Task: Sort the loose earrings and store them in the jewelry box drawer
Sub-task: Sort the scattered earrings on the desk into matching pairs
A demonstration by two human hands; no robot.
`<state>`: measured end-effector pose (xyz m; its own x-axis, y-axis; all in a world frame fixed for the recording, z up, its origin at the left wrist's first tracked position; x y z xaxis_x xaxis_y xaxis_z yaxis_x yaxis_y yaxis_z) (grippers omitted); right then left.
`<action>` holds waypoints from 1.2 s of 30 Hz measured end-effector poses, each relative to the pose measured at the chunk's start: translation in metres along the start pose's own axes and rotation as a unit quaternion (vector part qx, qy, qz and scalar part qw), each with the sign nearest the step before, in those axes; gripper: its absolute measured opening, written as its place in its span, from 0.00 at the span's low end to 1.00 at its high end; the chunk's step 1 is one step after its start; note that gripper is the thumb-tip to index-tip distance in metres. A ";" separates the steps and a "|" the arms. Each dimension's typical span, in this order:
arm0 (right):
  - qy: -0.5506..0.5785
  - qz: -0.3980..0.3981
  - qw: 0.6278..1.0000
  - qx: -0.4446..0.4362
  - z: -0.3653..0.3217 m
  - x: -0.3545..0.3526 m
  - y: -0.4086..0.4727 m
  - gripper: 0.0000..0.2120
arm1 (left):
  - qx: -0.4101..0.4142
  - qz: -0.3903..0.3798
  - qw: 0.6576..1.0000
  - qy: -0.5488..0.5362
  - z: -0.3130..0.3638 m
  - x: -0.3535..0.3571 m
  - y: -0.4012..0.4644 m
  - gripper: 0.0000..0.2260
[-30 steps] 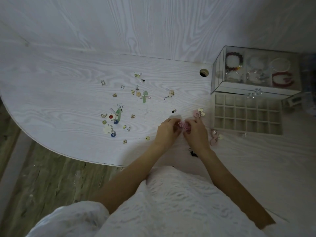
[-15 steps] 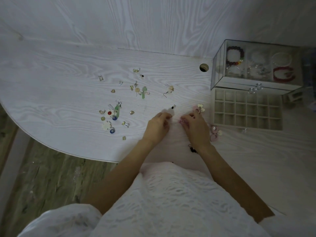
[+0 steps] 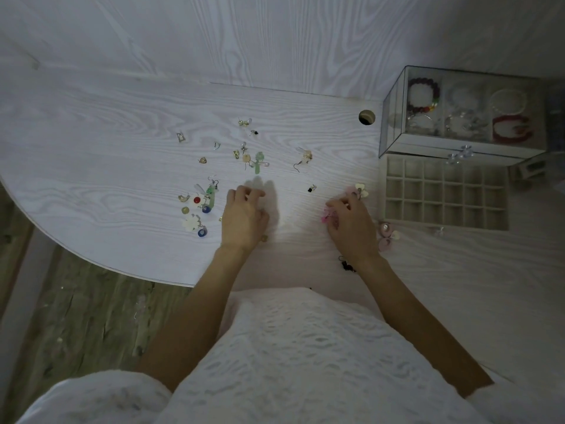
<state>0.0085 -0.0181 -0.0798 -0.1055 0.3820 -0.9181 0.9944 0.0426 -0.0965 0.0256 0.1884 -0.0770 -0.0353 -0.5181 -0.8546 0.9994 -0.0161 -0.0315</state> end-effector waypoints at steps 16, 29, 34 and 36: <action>0.017 -0.035 0.998 0.048 0.008 0.004 0.001 0.08 | 0.010 -0.188 0.959 -0.213 0.091 0.081 -0.006 0.14; -0.033 -0.042 0.983 -0.174 -0.089 -0.003 0.055 0.12 | -0.052 0.056 0.995 -0.066 -0.047 -0.055 -0.020 0.11; -0.038 -0.048 0.981 -0.184 -0.130 0.026 0.106 0.12 | -0.172 0.078 0.979 -0.070 -0.111 -0.067 -0.017 0.12; -0.039 -0.058 0.983 -0.171 -0.135 0.035 0.118 0.10 | -0.177 0.071 0.978 -0.088 -0.111 -0.068 -0.010 0.14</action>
<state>0.1218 0.1253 -0.0715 -0.2037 0.2857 -0.9364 0.9156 0.3943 -0.0788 0.0173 0.3190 -0.0762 0.1354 -0.6341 -0.7613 0.9298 0.3467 -0.1234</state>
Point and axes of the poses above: each hand's wrist, its own y-axis towards the middle knuckle, its own x-axis out of the palm, z = x × y, the point moved 10 cm from there along y, towards the middle knuckle, and after that the axes turned 8 degrees about -y, right-handed, at the moved point
